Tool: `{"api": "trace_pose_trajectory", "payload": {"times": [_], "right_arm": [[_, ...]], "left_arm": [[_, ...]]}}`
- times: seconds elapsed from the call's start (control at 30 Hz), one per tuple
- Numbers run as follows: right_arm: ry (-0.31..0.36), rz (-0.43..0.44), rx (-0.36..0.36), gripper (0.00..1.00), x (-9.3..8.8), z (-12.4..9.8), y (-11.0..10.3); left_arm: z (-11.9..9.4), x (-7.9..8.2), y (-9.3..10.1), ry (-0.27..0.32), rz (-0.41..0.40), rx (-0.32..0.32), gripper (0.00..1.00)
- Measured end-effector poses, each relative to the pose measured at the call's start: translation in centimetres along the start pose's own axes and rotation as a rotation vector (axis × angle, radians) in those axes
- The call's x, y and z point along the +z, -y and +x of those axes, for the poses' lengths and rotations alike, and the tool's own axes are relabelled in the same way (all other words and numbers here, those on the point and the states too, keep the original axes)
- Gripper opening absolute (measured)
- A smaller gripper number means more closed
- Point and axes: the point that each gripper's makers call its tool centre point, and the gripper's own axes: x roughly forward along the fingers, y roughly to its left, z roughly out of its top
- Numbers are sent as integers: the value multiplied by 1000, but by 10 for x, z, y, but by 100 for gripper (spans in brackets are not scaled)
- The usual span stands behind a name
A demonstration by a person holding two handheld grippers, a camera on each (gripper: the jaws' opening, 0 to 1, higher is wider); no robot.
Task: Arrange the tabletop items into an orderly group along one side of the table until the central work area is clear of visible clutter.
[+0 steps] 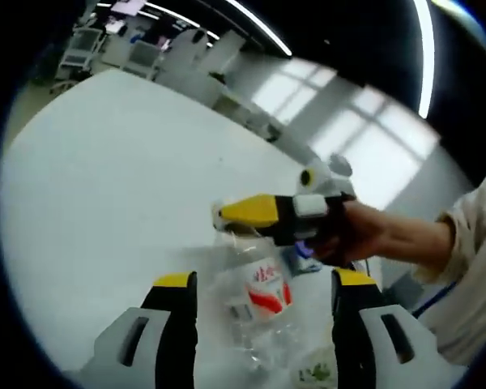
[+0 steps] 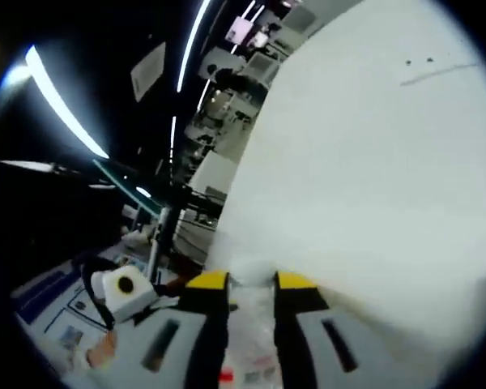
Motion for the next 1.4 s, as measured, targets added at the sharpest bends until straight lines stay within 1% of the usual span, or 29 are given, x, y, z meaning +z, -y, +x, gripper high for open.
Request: {"api": "trace_pose_trajectory", "payload": {"times": [0.2,0.27,0.3,0.33,0.37,0.47,0.5,0.53,0.57,0.63,0.7,0.73,0.77,0.8,0.83,0.87,0.9,0.93,1.0,1.1,1.13,1.17,1.2,1.23,1.27,1.37,1.4], "right_arm": [[-6,-69,18,17,1,-6,-11],[0,-103,37,17,1,-8,-17],[-3,-111,33,17,1,-10,-19],[-6,-125,36,17,0,-11,-21],[-9,-157,46,17,0,-12,-25],[-18,-202,55,17,-2,-15,-32],[-19,-215,60,17,-2,-15,-34],[-22,-253,71,17,-3,-16,-38],[-27,-255,67,17,-3,-18,-39],[-32,-283,73,17,-5,-20,-43],[-36,-305,66,17,-6,-22,-47],[-35,-319,67,17,-6,-24,-49],[-36,-331,65,17,-7,-25,-52],[-33,-349,57,17,-7,-26,-52],[-33,-364,56,17,-7,-28,-55],[-29,-394,53,17,-6,-30,-56],[-19,-430,47,17,-4,-33,-59],[-16,-439,47,17,-4,-36,-62],[-5,-488,38,17,-2,-42,-67],[2,-582,15,17,0,-49,-72],[4,-616,15,17,-1,-50,-75],[12,-685,13,17,1,-53,-77],[17,-718,-1,17,2,-56,-78],[20,-733,-5,17,1,-57,-81],[38,-771,-6,17,3,-60,-84],[89,-814,-13,17,9,-67,-90],[107,-854,-27,17,13,-69,-90]], "left_arm": [[3,-5,-1,-37,22,-34,64],[3,-5,-1,-48,47,-46,63],[4,-5,1,-51,52,-58,64],[7,-7,6,-63,52,-95,64],[9,-10,8,-78,52,-114,64],[14,-15,11,-107,84,-139,62],[15,-16,13,-114,85,-160,61],[16,-15,15,-112,88,-168,60],[17,-15,16,-113,98,-178,58],[19,-18,17,-143,130,-186,54],[19,-22,20,-168,163,-200,48],[18,-25,23,-185,193,-209,44],[19,-24,24,-180,204,-205,43],[19,-22,25,-176,196,-205,42],[18,-22,26,-177,210,-204,41],[18,-21,27,-176,241,-203,41],[18,-20,28,-173,254,-202,41],[18,-18,29,-167,295,-201,41],[19,-14,31,-163,371,-192,40],[20,-11,35,-167,426,-185,40],[20,-9,36,-168,476,-184,40],[21,-7,36,-164,500,-178,39],[22,-5,37,-162,518,-172,39],[22,-2,40,-158,538,-176,39],[23,0,42,-150,549,-178,39],[26,11,45,-115,586,-176,38],[27,13,46,-111,597,-175,38]]}}
